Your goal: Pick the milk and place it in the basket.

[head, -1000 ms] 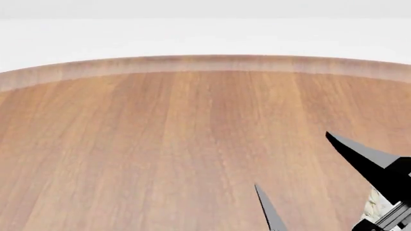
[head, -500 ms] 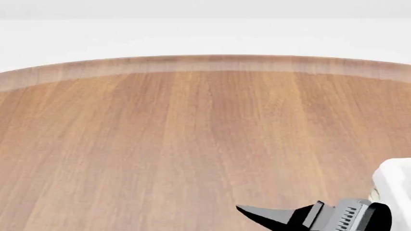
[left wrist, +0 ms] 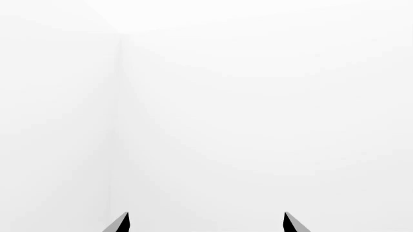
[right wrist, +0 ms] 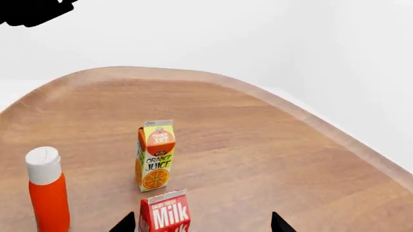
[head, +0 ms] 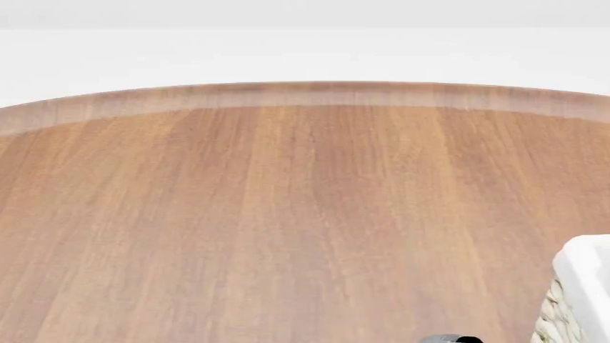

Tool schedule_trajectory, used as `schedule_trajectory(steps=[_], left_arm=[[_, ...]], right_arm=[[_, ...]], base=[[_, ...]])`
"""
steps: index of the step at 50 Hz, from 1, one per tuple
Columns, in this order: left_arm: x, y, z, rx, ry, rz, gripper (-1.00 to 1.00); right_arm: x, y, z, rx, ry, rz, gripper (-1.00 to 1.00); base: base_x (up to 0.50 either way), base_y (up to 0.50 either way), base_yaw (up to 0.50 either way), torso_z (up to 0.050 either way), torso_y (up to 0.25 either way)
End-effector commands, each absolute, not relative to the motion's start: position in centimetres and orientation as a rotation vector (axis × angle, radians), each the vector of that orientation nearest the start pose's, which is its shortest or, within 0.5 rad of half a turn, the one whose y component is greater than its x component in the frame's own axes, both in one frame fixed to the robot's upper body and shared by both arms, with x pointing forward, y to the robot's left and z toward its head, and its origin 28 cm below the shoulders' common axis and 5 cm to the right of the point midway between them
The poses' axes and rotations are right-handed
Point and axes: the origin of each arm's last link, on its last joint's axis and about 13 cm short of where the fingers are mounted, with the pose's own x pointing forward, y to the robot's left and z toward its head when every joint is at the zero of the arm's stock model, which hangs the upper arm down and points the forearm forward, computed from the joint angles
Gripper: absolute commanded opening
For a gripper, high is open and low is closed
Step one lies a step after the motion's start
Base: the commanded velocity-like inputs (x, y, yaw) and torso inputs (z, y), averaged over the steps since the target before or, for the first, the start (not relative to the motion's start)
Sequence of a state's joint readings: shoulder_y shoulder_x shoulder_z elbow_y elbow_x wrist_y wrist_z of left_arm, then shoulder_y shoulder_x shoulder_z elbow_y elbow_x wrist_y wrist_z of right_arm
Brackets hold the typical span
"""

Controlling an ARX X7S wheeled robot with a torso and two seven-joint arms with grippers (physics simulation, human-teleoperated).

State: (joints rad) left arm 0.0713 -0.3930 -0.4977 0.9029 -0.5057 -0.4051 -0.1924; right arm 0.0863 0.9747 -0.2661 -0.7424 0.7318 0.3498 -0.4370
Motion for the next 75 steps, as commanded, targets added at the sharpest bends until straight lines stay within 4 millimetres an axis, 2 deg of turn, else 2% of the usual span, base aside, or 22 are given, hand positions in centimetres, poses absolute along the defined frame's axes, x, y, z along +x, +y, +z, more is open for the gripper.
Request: schedule_trajectory(steps=[1,18,33,54,59,61,62,75], left_arm=[[15.0,30.8,18.9,0.068,-0.555,0.282,1.00],[15.1,30.8,18.9,0.067,-0.554,0.280,1.00],[14.9,30.9,18.9,0.066,-0.555,0.286,1.00],[15.2,30.9,18.7,0.067,-0.553,0.286,1.00],[15.2,30.9,18.7,0.067,-0.552,0.286,1.00],[15.2,30.9,18.7,0.067,-0.552,0.286,1.00],[15.2,30.9,18.7,0.068,-0.551,0.287,1.00],[15.2,30.9,18.7,0.068,-0.551,0.287,1.00]], right_arm=[[18.4,-15.4,14.9,-0.292,0.024,1.162,1.00],[21.1,-13.9,12.3,-0.276,0.074,1.183,1.00],[21.4,-12.6,10.6,-0.254,0.108,1.238,1.00],[23.4,-11.5,8.2,-0.205,0.130,1.233,1.00],[23.6,-11.3,7.9,-0.212,0.132,1.239,1.00],[23.2,-11.2,7.8,-0.213,0.146,1.267,1.00],[22.6,-11.2,7.8,-0.270,0.138,1.286,1.00],[22.6,-11.2,7.8,-0.270,0.138,1.286,1.00]], base=[[0.00,0.00,0.00,0.000,0.000],[0.00,0.00,0.00,0.000,0.000],[0.00,0.00,0.00,0.000,0.000],[0.00,0.00,0.00,0.000,0.000],[0.00,0.00,0.00,0.000,0.000],[0.00,0.00,0.00,0.000,0.000],[0.00,0.00,0.00,0.000,0.000],[0.00,0.00,0.00,0.000,0.000]])
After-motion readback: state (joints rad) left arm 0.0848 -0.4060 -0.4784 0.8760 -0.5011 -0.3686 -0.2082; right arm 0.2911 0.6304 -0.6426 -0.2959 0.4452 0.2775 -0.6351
